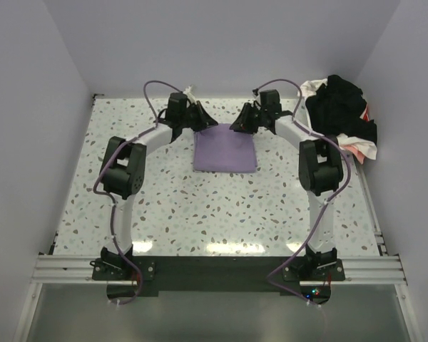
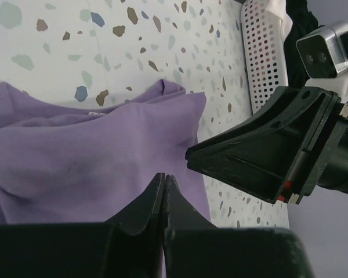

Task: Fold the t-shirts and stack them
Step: Fold the tshirt, then neatly place the folded tshirt to the corner

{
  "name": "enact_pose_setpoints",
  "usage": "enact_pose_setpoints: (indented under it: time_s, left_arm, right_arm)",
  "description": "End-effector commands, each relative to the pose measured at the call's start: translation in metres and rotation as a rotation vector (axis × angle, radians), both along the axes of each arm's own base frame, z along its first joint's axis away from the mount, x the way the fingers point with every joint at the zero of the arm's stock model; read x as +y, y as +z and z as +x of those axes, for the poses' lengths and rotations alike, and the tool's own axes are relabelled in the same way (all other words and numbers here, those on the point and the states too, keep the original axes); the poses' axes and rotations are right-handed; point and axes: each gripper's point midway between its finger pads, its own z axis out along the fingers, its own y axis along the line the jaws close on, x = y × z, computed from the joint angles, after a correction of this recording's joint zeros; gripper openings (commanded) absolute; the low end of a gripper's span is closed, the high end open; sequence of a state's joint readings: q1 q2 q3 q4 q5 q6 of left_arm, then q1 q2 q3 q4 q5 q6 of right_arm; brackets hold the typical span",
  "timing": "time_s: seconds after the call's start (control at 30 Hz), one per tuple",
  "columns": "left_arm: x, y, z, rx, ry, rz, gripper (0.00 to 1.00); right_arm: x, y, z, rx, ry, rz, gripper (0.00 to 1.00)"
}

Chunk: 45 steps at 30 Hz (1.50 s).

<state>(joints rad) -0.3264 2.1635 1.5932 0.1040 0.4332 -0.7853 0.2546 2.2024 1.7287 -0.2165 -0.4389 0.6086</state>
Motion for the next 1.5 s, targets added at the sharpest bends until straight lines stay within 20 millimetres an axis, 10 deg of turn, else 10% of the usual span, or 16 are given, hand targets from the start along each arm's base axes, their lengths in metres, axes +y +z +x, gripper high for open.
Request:
enact_pose_setpoints:
  time_s: [0.0,0.47,0.67,0.9,1.47]
  left_arm:
    - [0.006,-0.025,0.020,-0.007,0.008,0.001,0.00]
    - [0.068,-0.080,0.059,0.052,0.096,0.047,0.00]
    - [0.069,-0.040,0.063,-0.017,0.086,0.026,0.07]
    - [0.100,0.013,0.047,-0.080,0.172,0.097,0.59]
    - [0.083,-0.050,-0.010,0.079,0.013,0.283,0.73]
  right_arm:
    - [-0.006,0.007,0.024,-0.075,0.013,0.027,0.29]
    - [-0.053,-0.061,0.075,0.044,-0.084,0.046,0.29]
    - [-0.053,-0.026,0.079,0.001,-0.075,0.103,0.36]
    - [-0.064,0.039,0.083,-0.090,-0.078,0.108,0.48]
    - [-0.095,0.077,-0.008,-0.078,-0.150,-0.028,0.66]
